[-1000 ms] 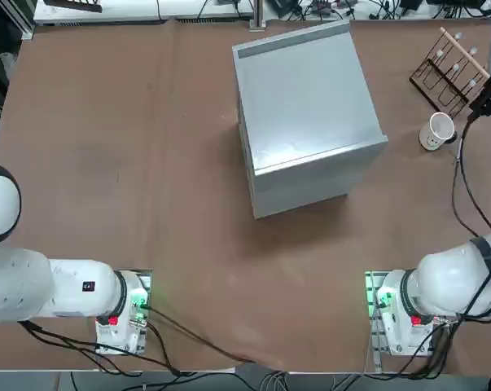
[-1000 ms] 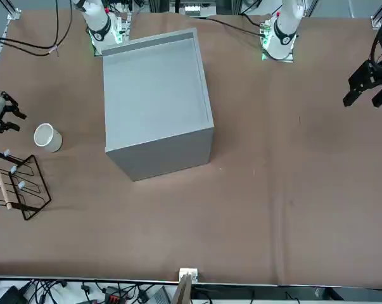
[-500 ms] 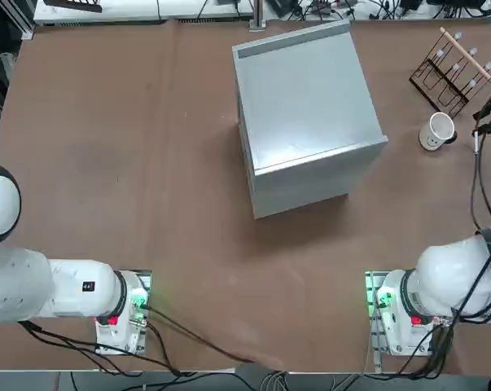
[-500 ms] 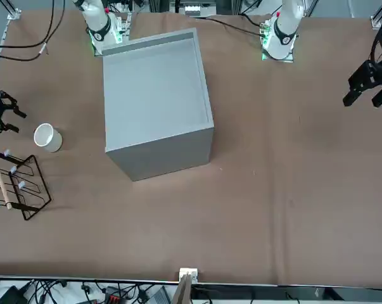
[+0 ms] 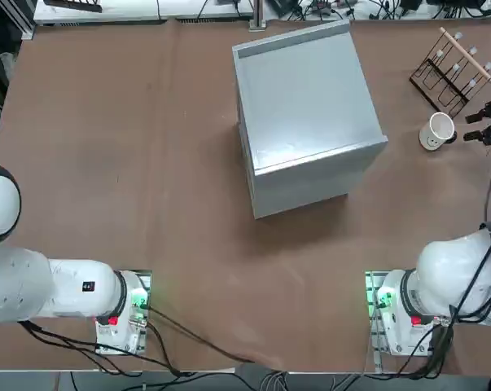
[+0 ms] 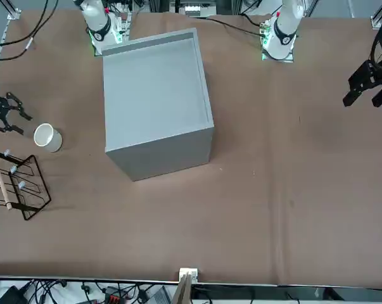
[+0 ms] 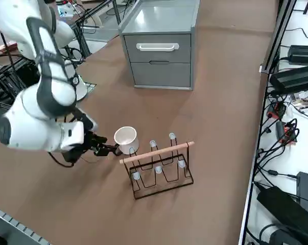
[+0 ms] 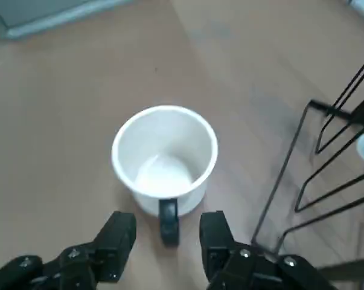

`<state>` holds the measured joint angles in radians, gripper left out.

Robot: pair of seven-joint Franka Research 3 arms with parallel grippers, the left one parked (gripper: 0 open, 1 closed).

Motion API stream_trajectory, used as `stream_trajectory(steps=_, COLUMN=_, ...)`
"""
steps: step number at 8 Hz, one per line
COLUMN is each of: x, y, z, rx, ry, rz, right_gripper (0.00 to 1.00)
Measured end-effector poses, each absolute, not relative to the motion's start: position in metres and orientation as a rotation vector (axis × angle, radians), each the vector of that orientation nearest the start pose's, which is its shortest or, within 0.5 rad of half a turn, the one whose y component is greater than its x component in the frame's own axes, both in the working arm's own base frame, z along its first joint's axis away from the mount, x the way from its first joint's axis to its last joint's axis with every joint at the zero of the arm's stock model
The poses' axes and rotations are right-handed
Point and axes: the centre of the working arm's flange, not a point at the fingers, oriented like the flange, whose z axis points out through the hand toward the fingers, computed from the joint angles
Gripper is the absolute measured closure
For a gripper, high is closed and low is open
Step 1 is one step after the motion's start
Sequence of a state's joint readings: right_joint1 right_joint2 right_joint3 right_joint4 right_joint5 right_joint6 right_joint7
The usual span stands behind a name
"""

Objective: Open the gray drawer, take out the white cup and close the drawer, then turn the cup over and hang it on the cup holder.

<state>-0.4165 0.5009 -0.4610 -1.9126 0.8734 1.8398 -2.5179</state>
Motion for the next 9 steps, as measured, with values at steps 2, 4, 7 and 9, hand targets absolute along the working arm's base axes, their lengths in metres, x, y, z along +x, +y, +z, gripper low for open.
stream_trajectory(steps=2, x=0.433, y=-0.421, z=0.205, rx=-2.116, ry=-1.436, rz=-0.925, right_gripper=0.30)
stream_trajectory(steps=4, x=0.452, y=-0.429, z=0.189, rx=-2.066, ry=-1.427, rz=-0.965, right_gripper=0.20)
stream_trajectory(steps=7, x=0.450, y=-0.413, z=0.161, rx=-1.965, ry=-1.349, rz=-0.986, right_gripper=0.18)
stream_trajectory(steps=9, x=0.444, y=-0.407, z=0.150, rx=-1.918, ry=-1.312, rz=-0.990, right_gripper=0.18)
